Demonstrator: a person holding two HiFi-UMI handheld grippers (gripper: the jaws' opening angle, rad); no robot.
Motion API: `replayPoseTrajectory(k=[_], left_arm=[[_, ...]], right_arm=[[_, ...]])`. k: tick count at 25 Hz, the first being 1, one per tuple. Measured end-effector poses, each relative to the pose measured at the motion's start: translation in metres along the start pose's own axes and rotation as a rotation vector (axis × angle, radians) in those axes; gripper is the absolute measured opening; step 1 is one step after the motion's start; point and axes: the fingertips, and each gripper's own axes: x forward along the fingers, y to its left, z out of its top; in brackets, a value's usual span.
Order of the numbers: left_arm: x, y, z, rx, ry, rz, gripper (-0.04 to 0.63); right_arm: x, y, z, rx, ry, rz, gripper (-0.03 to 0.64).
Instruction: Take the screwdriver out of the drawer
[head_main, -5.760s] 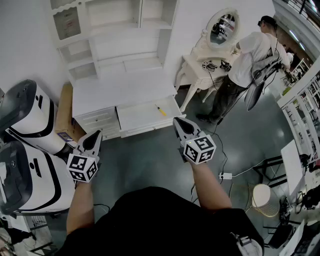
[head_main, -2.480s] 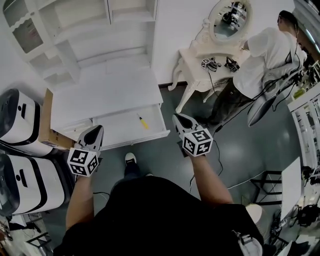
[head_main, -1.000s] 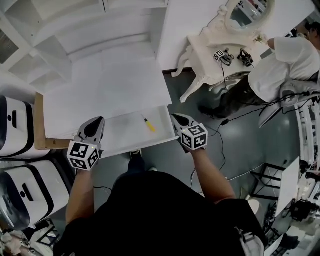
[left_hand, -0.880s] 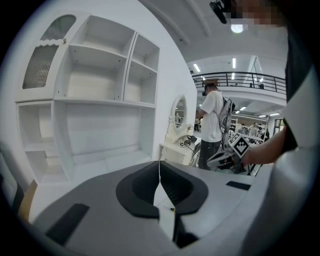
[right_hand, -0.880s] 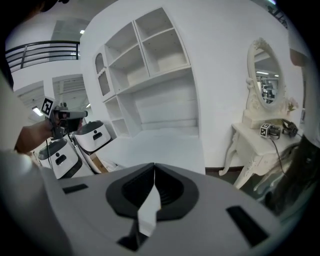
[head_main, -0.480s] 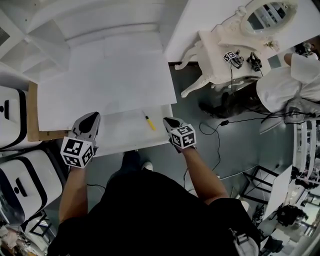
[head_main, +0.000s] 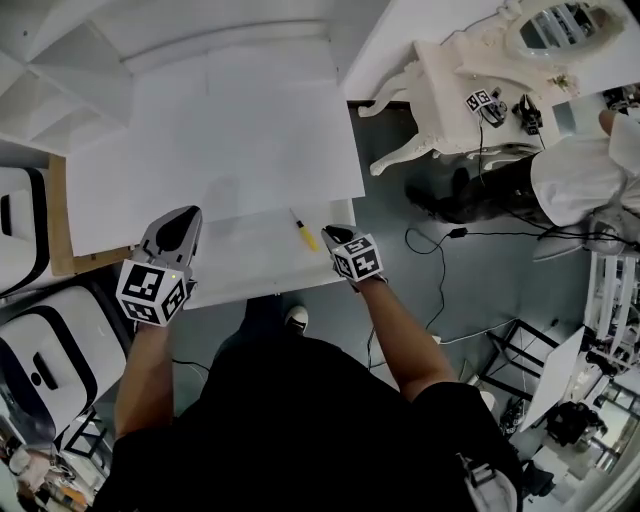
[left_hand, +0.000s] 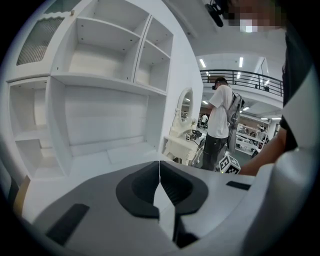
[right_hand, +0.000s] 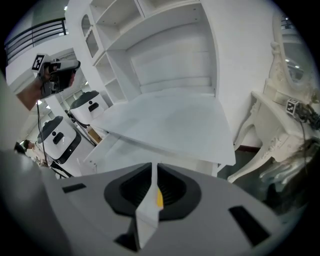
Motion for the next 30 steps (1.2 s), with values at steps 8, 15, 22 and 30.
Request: replayPoseTrajectory(k=[8,15,22,30], left_arm=[[0.017,0.015,-0.008,-0.015,0.023,-0.004,0.021],[0.023,0.03,-0.021,-0.031,0.049,0.001,0.02],[0.032,0.04,-0.038,-0.049,0.073,-0.004,0.021],[0.043,0.052,-0.051,-0.066,0.087,-0.01,0.02]], right_arm=[[0.046,-0.001,-0.031,-0.03,0.116,0.026,0.063],[0.077,-0.006,-0.051,-0.026,0.183,0.034,0.081],[0.104,-0.006,-0.067,-0.027,0.233,0.044,0.1],[0.132,-0.009,-0.083,-0.018,0.297,0.054,0.115]])
